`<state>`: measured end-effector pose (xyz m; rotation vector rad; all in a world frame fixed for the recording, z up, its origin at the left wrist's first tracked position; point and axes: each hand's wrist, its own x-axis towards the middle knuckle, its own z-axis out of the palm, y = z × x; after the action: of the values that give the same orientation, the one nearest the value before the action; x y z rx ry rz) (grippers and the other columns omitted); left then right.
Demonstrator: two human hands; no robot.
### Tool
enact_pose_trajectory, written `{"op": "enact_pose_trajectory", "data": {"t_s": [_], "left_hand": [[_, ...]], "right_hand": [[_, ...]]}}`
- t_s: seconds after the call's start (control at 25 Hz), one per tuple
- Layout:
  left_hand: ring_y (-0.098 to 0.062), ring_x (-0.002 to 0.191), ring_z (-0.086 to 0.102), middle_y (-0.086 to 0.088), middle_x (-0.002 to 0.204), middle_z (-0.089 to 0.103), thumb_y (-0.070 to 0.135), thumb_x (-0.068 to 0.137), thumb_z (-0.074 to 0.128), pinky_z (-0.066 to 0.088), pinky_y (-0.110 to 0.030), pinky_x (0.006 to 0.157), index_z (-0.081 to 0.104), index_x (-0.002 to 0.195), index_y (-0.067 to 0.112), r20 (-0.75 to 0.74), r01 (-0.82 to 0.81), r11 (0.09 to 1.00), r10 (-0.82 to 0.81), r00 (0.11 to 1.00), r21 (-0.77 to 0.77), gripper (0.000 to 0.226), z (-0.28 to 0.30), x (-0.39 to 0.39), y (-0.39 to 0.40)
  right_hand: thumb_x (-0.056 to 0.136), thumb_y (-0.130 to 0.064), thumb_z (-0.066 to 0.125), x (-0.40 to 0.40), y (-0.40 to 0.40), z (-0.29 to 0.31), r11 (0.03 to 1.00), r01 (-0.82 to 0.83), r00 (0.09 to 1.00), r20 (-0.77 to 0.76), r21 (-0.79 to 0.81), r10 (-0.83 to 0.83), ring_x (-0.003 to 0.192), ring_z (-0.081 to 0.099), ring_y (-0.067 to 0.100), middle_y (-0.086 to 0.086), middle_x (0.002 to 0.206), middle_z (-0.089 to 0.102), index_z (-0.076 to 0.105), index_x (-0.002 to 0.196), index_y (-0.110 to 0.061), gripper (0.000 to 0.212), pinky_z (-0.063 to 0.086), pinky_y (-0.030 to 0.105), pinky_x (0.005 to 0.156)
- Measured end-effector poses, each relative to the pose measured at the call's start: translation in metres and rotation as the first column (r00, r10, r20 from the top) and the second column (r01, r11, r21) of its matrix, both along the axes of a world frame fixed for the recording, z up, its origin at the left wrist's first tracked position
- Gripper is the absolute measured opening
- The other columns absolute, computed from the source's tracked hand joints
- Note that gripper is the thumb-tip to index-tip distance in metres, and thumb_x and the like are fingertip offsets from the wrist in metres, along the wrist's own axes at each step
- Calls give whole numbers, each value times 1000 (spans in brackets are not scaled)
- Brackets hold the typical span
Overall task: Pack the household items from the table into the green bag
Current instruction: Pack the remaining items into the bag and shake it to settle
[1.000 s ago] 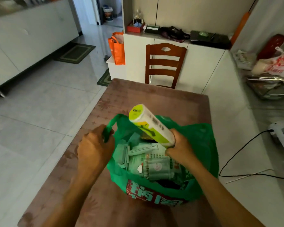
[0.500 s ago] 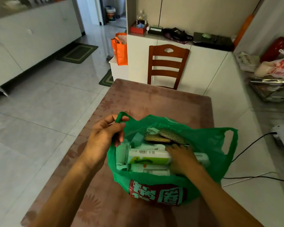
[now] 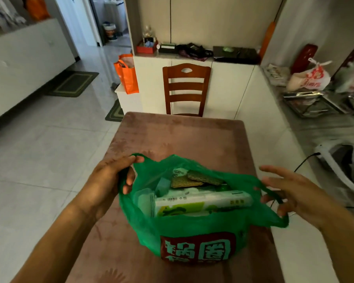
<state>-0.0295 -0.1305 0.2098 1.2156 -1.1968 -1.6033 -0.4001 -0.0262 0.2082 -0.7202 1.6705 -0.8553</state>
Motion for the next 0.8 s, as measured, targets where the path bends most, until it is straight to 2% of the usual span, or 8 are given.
{"op": "enact_pose_trajectory", "data": {"t_s": [0.04, 0.08, 0.2, 0.24, 0.32, 0.44, 0.64, 0.8], "left_hand": [[-21, 44, 40, -9, 52, 48, 25, 93, 48, 38, -26, 43, 68, 99, 3, -4, 63, 997, -63, 998, 43, 30, 4, 6, -6], [-22, 46, 42, -10, 55, 50, 25, 92, 48, 40, -28, 46, 68, 100, 3, -27, 102, 992, -100, 995, 76, 30, 7, 12, -12], [-21, 48, 46, -8, 58, 52, 21, 91, 49, 42, -30, 49, 66, 100, 6, -115, 89, 982, -70, 991, 165, 25, 1, 18, -24], [-18, 47, 45, -5, 58, 52, 19, 91, 48, 42, -28, 47, 64, 98, 8, -144, 75, 977, -47, 988, 199, 21, -2, 14, -32], [-13, 44, 41, -1, 59, 48, 17, 92, 45, 38, -23, 43, 58, 92, 12, -174, 56, 975, -18, 985, 216, 14, 3, 1, -56], [-9, 44, 31, 1, 62, 39, 22, 89, 46, 27, -24, 46, 54, 89, 10, -121, 37, 995, -25, 992, 97, 14, 46, -15, -100], [-8, 46, 34, 3, 62, 44, 30, 86, 49, 26, -24, 49, 54, 96, 9, -85, 42, 996, -49, 995, -79, 24, 108, -11, -130], [-9, 42, 37, -1, 61, 43, 24, 85, 53, 30, -22, 42, 55, 88, 9, 79, 48, 998, -45, 996, -38, 15, 82, -14, -131]], "right_hand": [[85, -15, 60, -2, 4, 15, 997, 15, 982, 188, -76, -1, 66, 66, 28, 14, 88, 70, 62, 123, -21, 39, 49, 29, 38], [85, -10, 57, 0, 5, 30, 989, -27, 967, 246, -146, 63, 64, 64, 26, 15, 83, 68, 66, 118, -20, 35, 48, 27, 37], [91, 2, 57, 14, -9, 44, 978, -84, 952, -305, -191, 22, 56, 60, 12, 8, 64, 65, 67, 93, -13, 19, 48, 20, 50], [92, 3, 54, 27, -21, 45, 969, -34, 943, -330, -245, -50, 56, 60, 11, 5, 64, 66, 64, 89, -14, 20, 48, 19, 56], [93, 6, 48, 54, -57, 50, 933, 91, 978, -145, -349, -149, 61, 58, 15, 7, 73, 63, 57, 88, -16, 24, 49, 26, 62], [89, 8, 48, 73, -101, 81, 825, 318, 948, 126, -468, -294, 61, 51, 15, 9, 81, 57, 53, 90, -19, 28, 44, 28, 54], [84, 6, 55, 65, -105, 128, 730, 332, 942, 164, -598, -293, 60, 50, 13, 8, 79, 57, 53, 90, -20, 27, 38, 28, 50], [79, -1, 57, 75, -110, 105, 831, 356, 934, 142, -428, -327, 58, 45, 11, 3, 74, 53, 54, 89, -17, 19, 34, 28, 50]]}}
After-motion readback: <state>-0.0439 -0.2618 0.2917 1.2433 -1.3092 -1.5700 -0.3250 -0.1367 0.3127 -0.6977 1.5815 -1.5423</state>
